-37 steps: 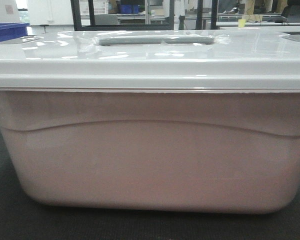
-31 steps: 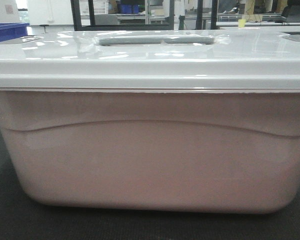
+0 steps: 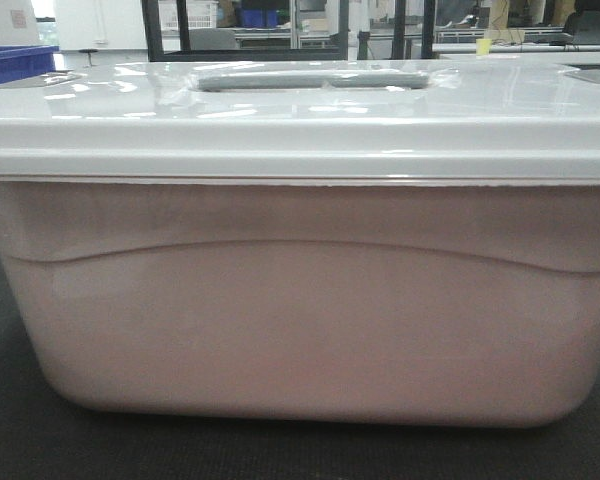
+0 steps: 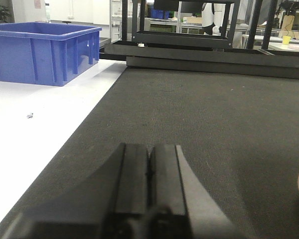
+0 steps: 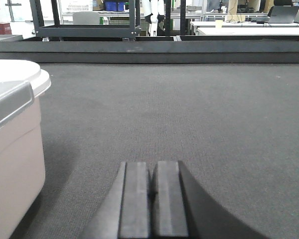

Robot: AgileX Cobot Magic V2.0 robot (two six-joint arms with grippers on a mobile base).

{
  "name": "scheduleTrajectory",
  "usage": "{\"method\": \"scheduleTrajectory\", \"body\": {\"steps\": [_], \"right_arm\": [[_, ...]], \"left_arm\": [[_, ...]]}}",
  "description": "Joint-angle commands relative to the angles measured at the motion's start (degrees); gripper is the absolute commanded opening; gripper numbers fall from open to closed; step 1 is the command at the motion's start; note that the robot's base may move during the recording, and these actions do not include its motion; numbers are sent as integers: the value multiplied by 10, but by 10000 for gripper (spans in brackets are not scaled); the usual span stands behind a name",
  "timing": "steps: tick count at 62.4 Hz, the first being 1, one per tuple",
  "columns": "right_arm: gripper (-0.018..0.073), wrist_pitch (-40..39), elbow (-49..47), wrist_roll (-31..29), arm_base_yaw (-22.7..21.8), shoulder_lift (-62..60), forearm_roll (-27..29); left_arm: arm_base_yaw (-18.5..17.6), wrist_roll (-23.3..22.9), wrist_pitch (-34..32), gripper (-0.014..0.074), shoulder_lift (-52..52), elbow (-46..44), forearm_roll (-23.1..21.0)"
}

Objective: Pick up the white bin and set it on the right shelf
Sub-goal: 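Move both grippers to the bin's short ends and clamp the white lid rims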

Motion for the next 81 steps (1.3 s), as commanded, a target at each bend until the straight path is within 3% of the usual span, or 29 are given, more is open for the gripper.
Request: {"method": "scheduleTrajectory", "body": {"steps": [1, 25, 38, 51, 66, 73, 81], "right_arm": [[71, -53, 0, -2, 1, -11, 0], [71, -71, 0, -2, 1, -11, 0], [71, -137, -27, -2, 1, -11, 1], [71, -86, -172, -2, 1, 24, 1], [116, -32, -324, -2, 1, 149, 1], [244, -22, -367, -2, 1, 221, 2], [445, -10, -390, -2, 1, 288, 2]], "left_arm": [[-3, -2, -59, -118, -8, 8, -7], [-3, -2, -63, -118, -8, 8, -17], [-3, -2, -133, -118, -4, -21, -19], [-3, -2, 14, -113, 33, -183, 18], [-3, -2, 159, -97, 176, -375, 15], [-4, -2, 214, 16, 253, -441, -9], [-23, -2, 237, 232, 320, -479, -36]]}}
